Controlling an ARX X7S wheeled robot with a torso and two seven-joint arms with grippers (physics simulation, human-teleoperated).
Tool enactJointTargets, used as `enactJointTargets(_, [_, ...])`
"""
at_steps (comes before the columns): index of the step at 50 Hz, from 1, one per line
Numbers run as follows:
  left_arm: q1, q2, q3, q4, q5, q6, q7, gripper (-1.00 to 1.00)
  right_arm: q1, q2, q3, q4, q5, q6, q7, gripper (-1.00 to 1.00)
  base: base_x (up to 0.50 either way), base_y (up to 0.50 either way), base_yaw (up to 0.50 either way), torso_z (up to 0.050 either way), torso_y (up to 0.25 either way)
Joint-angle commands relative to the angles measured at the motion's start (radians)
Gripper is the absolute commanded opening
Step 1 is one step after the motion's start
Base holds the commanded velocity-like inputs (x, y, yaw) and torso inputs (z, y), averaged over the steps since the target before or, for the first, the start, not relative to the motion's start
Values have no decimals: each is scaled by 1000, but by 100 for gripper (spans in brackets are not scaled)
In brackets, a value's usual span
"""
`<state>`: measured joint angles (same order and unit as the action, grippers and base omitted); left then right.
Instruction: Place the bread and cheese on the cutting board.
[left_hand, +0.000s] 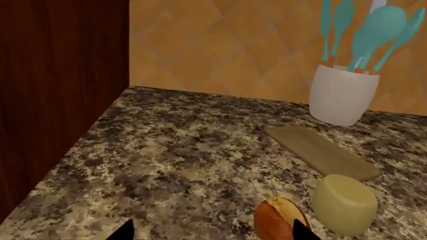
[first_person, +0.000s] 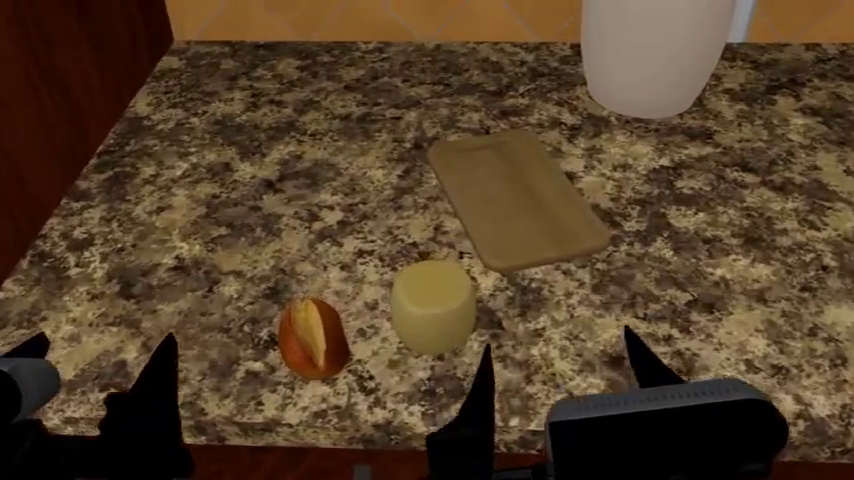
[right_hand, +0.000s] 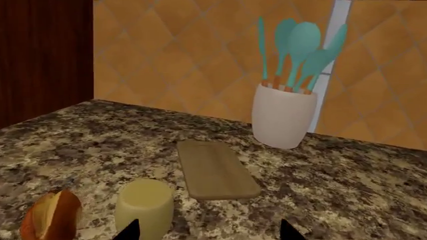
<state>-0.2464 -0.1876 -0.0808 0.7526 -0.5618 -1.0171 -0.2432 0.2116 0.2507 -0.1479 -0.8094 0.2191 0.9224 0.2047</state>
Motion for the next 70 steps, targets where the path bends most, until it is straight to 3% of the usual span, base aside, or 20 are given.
enactJointTargets(1, [-3,15,-36,12,-12,-7,10,100,0,-13,12,-7,-14,8,-17,100,426,-70,0,0,0])
enactJointTargets(33, [-28,-11,-93,2,-71,-27,-13,100,7,-30,35,-51,70,48,-37,100,410,-70,0,0,1])
enactJointTargets(48, [-21,-20,-75,3,-78,-23,-19,100,41,20,-24,-233,210,325,-60,100,1,0,0,0,0])
enactJointTargets(53, [-21,-20,-68,5,-83,-27,-24,100,59,52,-10,-236,342,339,23,100,0,0,0,0,0])
enactJointTargets(59, [-21,-25,-63,2,-83,-25,-29,100,87,123,-10,-233,633,315,212,100,0,0,0,0,0])
enactJointTargets(70, [-28,-34,-54,7,-96,-41,-39,100,131,262,-167,-236,882,201,429,100,0,0,0,0,0])
